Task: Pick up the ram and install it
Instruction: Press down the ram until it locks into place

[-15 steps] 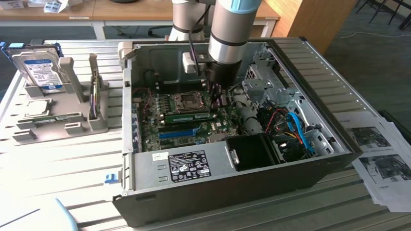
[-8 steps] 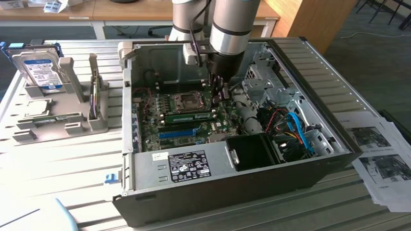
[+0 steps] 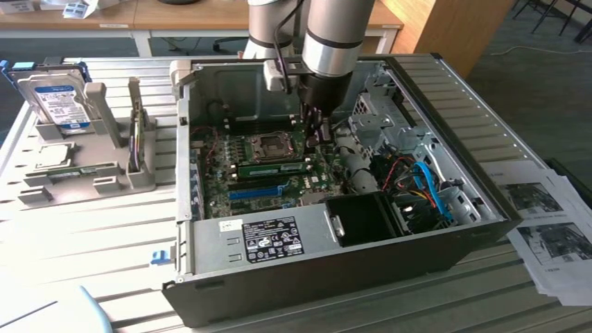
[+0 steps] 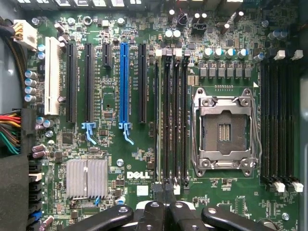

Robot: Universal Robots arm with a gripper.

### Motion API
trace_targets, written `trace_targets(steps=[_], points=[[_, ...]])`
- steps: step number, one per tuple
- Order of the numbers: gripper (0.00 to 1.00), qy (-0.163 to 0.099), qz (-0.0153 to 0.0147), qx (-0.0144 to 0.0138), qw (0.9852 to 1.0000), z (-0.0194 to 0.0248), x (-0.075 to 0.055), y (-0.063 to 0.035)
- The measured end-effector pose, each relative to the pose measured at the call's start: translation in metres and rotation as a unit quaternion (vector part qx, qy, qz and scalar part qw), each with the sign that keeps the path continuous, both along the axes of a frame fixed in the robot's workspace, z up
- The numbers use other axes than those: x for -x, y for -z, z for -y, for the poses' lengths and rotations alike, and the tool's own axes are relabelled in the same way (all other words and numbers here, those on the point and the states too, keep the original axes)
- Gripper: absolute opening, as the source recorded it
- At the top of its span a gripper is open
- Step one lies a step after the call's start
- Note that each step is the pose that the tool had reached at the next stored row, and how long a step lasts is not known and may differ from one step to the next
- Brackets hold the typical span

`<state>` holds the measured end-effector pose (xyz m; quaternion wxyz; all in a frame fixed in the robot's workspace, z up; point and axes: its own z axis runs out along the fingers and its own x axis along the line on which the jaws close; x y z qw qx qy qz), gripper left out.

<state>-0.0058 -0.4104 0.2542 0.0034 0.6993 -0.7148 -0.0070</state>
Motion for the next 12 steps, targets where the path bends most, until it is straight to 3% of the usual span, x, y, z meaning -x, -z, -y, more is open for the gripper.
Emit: trace_targets(steps=[12], points=[[0.09,0.0,0.0,0.0,1.0,0.0,0.04,0.0002]])
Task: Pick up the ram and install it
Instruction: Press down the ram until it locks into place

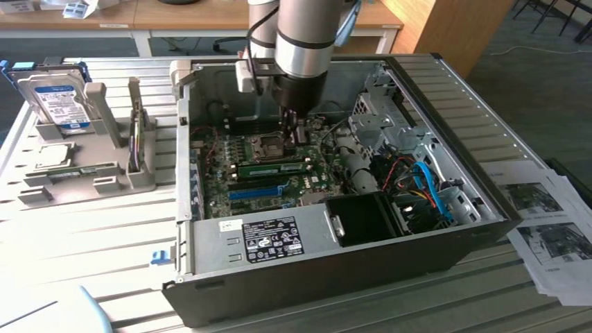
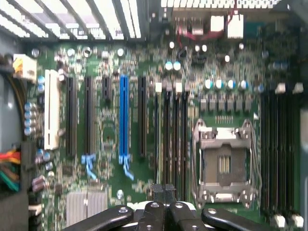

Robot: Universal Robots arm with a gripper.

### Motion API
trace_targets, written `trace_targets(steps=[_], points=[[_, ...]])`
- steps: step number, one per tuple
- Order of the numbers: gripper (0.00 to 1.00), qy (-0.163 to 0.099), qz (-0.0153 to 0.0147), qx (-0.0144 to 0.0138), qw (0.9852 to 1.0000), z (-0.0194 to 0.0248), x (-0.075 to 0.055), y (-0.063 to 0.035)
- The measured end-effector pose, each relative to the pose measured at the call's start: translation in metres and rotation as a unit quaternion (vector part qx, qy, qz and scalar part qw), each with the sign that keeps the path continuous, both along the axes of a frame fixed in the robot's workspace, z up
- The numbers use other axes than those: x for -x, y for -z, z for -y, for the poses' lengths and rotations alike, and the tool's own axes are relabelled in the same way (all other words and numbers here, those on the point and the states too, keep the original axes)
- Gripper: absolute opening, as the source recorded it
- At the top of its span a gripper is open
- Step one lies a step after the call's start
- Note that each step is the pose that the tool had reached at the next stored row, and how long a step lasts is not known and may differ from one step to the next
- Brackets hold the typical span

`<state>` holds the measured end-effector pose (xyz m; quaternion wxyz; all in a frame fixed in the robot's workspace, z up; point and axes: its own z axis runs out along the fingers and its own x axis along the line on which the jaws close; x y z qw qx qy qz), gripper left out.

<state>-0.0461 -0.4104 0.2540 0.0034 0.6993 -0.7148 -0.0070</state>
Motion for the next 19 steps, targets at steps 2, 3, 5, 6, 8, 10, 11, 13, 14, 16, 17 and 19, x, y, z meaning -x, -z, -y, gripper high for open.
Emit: trace_targets(steps=[2,3,5,6,8,10,11,13,14,16,17,19], points=[[0.09,0.0,0.0,0.0,1.0,0.0,0.008,0.0],[0.09,0.0,0.0,0.0,1.0,0.0,0.011,0.0],[0.09,0.0,0.0,0.0,1.0,0.0,0.018,0.0001],[0.09,0.0,0.0,0.0,1.0,0.0,0.021,0.0001],[0.09,0.0,0.0,0.0,1.0,0.0,0.027,0.0001],[0.09,0.0,0.0,0.0,1.0,0.0,0.033,0.0001],[0.09,0.0,0.0,0.0,1.0,0.0,0.036,0.0001],[0.09,0.0,0.0,0.0,1.0,-0.0001,0.038,0.0001],[0.09,0.0,0.0,0.0,1.0,-0.0001,0.038,0.0001],[0.09,0.0,0.0,0.0,1.0,0.0,0.038,0.0001],[0.09,0.0,0.0,0.0,1.0,0.0,0.038,0.0001],[0.09,0.0,0.0,0.0,1.0,0.0,0.039,0.0001]])
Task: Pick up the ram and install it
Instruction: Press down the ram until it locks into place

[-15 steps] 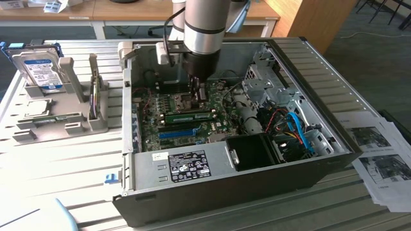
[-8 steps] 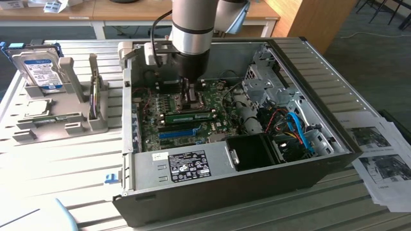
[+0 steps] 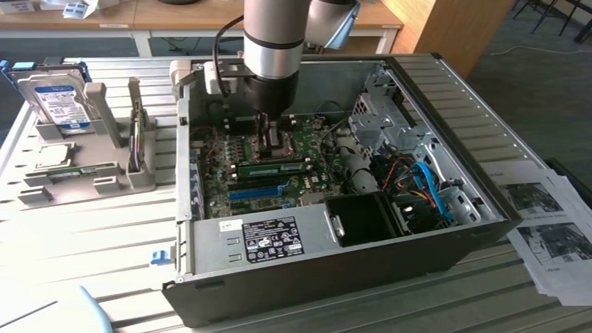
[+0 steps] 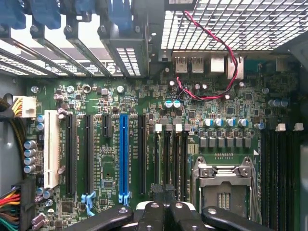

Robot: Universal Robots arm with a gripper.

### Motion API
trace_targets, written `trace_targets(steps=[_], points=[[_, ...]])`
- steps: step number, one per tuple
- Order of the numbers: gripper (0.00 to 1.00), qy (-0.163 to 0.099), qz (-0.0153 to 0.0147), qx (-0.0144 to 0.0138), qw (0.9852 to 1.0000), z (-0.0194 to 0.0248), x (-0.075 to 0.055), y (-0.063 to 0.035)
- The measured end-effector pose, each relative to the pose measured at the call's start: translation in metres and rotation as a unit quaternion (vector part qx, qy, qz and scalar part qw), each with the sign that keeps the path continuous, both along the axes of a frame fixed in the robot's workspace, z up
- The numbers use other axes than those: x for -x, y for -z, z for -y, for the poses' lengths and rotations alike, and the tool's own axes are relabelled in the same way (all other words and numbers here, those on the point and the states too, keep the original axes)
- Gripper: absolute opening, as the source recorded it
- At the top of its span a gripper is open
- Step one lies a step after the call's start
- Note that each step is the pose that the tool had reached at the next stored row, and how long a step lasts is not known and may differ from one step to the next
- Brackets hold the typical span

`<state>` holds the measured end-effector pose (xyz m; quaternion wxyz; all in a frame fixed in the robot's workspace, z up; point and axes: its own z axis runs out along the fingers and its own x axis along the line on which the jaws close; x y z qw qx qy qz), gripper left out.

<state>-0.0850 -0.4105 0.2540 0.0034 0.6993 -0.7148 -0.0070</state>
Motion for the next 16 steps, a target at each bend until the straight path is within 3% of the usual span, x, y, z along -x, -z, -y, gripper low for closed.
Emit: trace_targets(steps=[16], points=[[0.09,0.0,0.0,0.0,1.0,-0.0001,0.0043,0.006]])
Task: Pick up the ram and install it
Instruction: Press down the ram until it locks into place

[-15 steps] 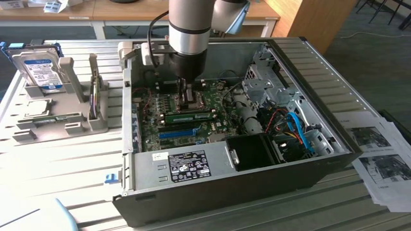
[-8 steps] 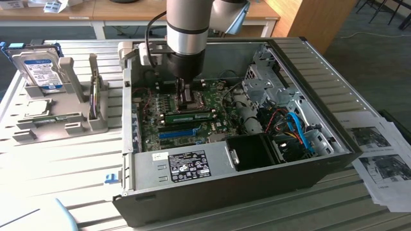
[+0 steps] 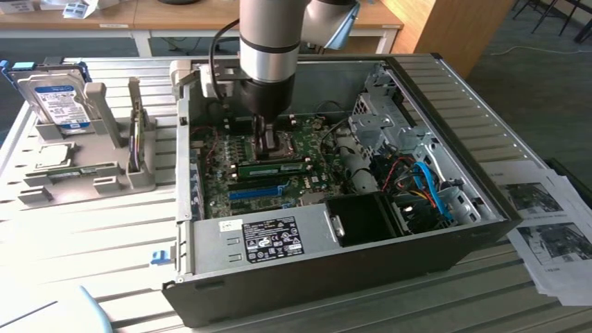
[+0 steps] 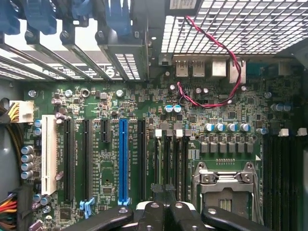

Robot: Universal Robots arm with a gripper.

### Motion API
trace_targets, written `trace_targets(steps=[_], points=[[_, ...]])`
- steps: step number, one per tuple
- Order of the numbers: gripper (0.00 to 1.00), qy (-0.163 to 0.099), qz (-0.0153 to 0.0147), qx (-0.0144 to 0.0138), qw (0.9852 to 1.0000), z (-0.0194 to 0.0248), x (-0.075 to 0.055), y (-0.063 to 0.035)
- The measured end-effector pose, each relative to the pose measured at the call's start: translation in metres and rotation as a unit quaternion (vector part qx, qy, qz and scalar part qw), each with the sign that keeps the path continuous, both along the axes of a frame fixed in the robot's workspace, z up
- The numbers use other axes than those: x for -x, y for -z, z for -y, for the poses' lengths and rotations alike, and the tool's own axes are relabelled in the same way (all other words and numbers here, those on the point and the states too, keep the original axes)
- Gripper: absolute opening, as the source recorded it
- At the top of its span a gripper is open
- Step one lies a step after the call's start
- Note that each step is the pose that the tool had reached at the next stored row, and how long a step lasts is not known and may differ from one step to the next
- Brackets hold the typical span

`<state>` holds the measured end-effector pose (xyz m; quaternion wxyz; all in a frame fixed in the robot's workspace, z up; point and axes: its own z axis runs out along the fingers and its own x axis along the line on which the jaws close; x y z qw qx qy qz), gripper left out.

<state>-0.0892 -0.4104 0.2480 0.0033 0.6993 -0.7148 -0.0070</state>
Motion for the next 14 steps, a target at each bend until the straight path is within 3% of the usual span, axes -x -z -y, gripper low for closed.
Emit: trace_targets(steps=[14], points=[[0.09,0.0,0.0,0.0,1.0,0.0,0.0043,0.0045]])
